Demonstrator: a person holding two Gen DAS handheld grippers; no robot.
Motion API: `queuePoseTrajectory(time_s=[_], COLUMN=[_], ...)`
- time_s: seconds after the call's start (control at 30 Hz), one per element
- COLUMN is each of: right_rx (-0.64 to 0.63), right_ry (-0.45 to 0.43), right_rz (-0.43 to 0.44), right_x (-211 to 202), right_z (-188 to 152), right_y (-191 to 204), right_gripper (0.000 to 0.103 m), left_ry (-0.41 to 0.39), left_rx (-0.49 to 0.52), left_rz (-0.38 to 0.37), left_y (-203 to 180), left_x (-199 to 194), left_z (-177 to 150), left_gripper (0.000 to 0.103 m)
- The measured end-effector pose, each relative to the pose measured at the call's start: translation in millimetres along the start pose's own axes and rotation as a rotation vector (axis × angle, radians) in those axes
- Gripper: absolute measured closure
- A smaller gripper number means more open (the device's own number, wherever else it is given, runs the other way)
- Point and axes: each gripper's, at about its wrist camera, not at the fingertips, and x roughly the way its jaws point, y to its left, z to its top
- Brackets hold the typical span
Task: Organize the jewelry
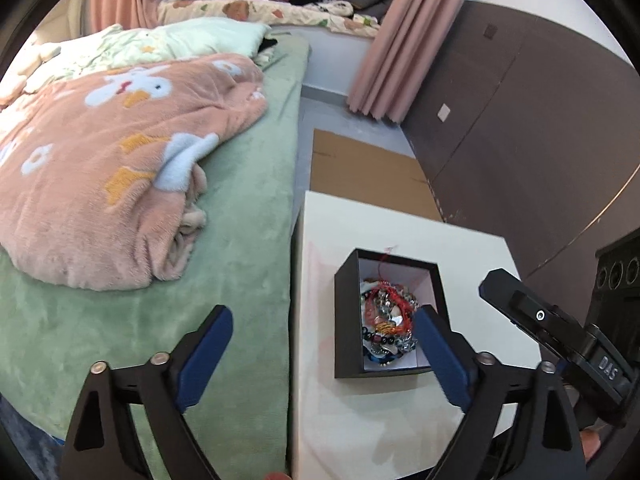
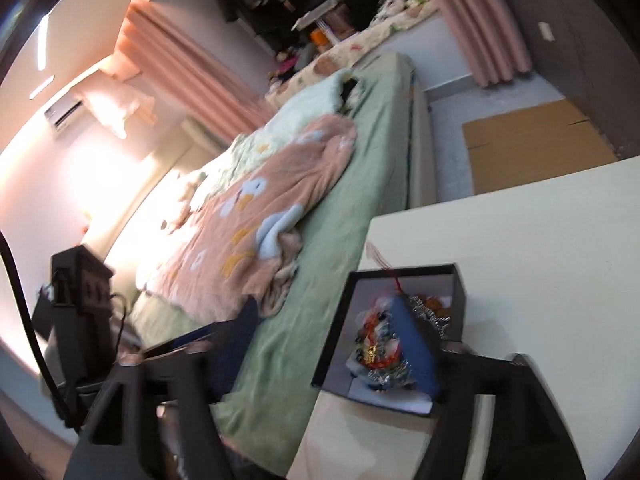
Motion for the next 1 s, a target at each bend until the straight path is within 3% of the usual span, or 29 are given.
queuePoseTrajectory(time_s=[0.1, 0.37, 0.5, 0.63, 0.7, 1.0], right_rx=[-0.013, -0.068, -0.047, -0.051, -0.05, -0.098], right_ry=[-0.013, -0.018, -0.032, -0.003, 0.013, 0.02], right_rz=[-0.035, -0.126, -0.146, -0.154, -0.16, -0.272], right_x=[-10.5, -50.6, -70.8, -84.3, -90.6, -124.2], right_z=[0.7, -5.8, -10.0, -9.3, -10.4, -20.4], right_y=[-1.8, -15.9, -27.1, -32.1, -33.7, -37.1], right_gripper=[0.029, 0.025, 0.024, 0.024, 0.018, 0.01], left_ry=[-0.04, -0.153, -0.148, -0.169, -0.169, -0.172], left_rx=[0.014, 0.108, 0.117, 0.153, 0.163, 0.189], left_rz=[-0.016, -0.024, -0.057, -0.041, -0.043, -0.045], left_y=[-4.4, -32.2, -42.6, -58.5, -67.2, -101.6], left_x=[-9.8, -34.8, -36.8, -41.2, -42.9, -43.7], left_z=[-1.2, -17.7, -25.1, -29.5, -30.9, -44.9], left_gripper=[0.0, 0.0, 0.001, 0.0, 0.0, 0.0])
